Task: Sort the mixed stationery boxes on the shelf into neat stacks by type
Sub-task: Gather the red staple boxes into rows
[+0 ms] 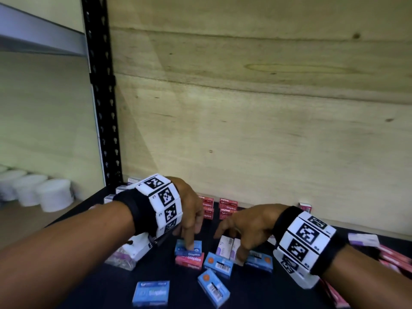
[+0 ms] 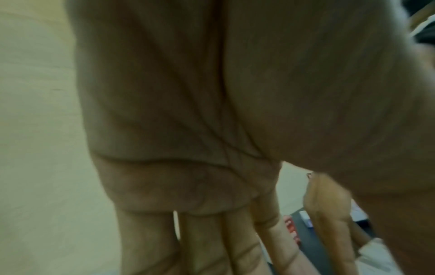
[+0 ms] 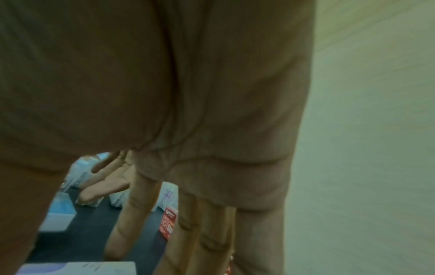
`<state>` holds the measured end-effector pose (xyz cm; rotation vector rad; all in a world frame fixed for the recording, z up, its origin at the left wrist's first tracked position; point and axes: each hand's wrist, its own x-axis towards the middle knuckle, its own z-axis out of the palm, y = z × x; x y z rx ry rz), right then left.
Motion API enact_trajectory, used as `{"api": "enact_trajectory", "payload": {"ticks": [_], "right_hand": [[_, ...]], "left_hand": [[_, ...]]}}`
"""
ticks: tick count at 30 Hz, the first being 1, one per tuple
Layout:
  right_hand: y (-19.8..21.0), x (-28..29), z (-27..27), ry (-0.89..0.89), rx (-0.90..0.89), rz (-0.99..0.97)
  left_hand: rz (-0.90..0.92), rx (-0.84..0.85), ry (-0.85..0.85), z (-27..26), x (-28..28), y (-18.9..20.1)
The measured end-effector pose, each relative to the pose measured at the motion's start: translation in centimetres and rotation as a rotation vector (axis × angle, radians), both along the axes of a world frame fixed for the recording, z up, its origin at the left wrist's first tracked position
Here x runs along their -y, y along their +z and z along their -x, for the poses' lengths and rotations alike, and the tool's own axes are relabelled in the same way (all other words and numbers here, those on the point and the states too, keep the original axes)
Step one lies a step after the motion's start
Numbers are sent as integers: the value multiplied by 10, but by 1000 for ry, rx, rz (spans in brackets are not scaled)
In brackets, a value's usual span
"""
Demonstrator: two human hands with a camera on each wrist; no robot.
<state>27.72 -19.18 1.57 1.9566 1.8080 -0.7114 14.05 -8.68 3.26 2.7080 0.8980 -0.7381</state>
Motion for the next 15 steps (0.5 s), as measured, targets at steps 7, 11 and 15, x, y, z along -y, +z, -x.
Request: {"api": "enact_trajectory", "payload": {"ticks": [7,11,15], "right_hand": [[-7,4,4,31,43,-39],[-9,6,1,-19,39,-101],[-6,12,-8,-56,22,-172]], "left_hand": [[80,-46,33,1,11,-1],[66,-26,41,2,15,-1],[20,44,8,-2,21,-5]]}}
